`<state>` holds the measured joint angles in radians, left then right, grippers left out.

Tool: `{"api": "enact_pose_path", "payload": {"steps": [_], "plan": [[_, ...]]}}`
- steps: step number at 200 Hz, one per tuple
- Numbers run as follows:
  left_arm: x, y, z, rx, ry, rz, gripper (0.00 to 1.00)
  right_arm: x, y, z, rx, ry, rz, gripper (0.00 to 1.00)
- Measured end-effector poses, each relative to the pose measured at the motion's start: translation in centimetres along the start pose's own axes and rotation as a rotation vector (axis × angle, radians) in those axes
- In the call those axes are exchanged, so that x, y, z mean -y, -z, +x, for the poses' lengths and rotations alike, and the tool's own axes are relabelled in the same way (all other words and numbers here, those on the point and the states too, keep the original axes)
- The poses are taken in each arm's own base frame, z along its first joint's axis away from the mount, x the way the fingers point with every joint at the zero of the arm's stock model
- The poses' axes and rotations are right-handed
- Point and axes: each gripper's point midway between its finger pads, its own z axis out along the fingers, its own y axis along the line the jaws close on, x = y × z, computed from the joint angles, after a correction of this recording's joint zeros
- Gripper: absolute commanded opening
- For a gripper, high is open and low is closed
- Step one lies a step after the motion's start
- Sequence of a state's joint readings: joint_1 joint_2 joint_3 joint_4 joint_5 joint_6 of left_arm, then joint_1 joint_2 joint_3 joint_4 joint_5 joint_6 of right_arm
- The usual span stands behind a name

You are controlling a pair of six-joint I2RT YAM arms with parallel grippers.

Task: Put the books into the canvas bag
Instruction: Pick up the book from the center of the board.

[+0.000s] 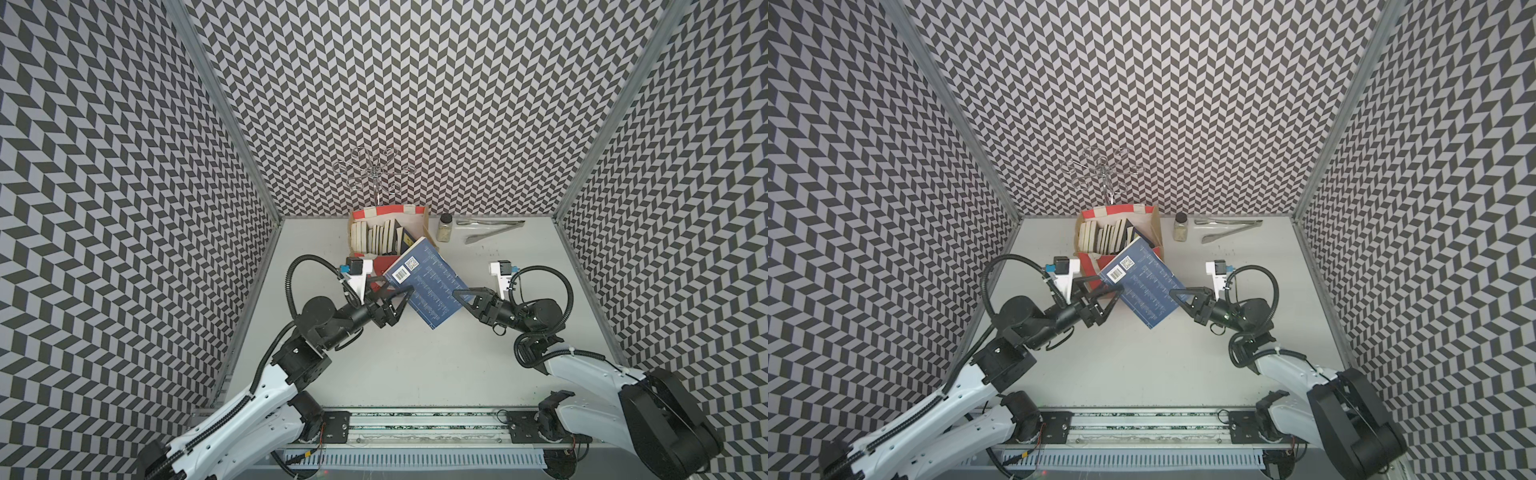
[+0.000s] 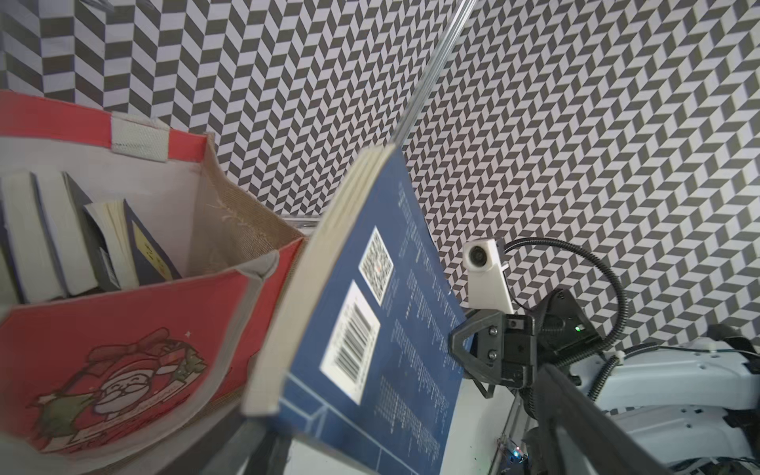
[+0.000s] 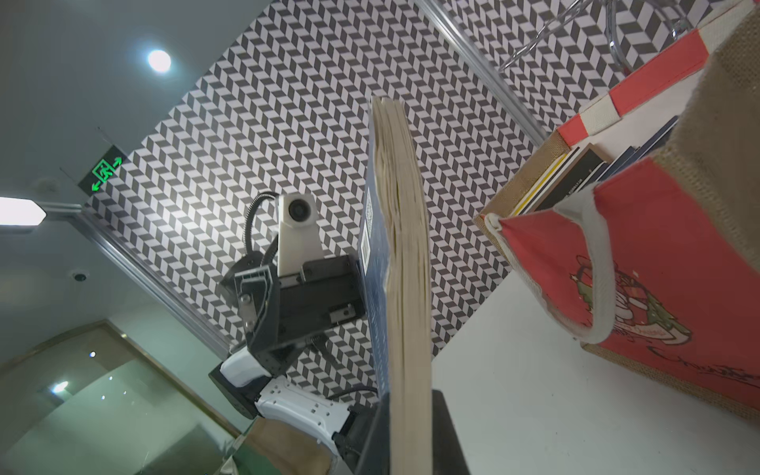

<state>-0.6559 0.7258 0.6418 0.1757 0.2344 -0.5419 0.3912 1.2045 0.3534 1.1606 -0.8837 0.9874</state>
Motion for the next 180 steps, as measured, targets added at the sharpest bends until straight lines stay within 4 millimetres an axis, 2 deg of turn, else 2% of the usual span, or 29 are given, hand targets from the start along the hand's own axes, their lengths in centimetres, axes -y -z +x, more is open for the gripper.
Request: {"api": "enact_pose_path", "payload": {"steps": [12, 29, 57, 74, 105, 142, 180], "plan": [[-0.6, 0.9, -1.2, 0.011, -0.018, -0.013, 0.89, 0.3, -0.1, 0.4, -0.059, 0.007, -0.026, 0.00], [-1.5, 1.5, -1.8, -0.003, -0.023, -0.028, 0.91, 0.0, -0.2, 1.5, -0.137, 0.018, -0.087, 0.00], [-2.2, 1.5, -0.8, -0.094, -0.010, -0.042, 0.95, -1.5, 0.2, 3.0, -0.231, 0.040, -0.195, 0.00], [-2.5, 1.3, 0.2, -0.172, -0.010, -0.046, 0.98, -1.6, 0.2, 3.6, -0.280, 0.009, -0.224, 0.00], [-1.2, 1.3, 1.6, -0.303, -0.025, 0.030, 0.99, -0.5, 0.1, 4.5, -0.334, -0.085, -0.214, 0.00], [0.8, 2.4, 2.9, -0.380, -0.041, 0.138, 0.99, -0.4, 0.2, 4.8, -0.356, -0.113, -0.213, 0.00], [0.2, 2.5, 4.5, -0.447, -0.024, 0.133, 0.98, -0.4, 0.3, 4.9, -0.365, -0.124, -0.214, 0.00]]}}
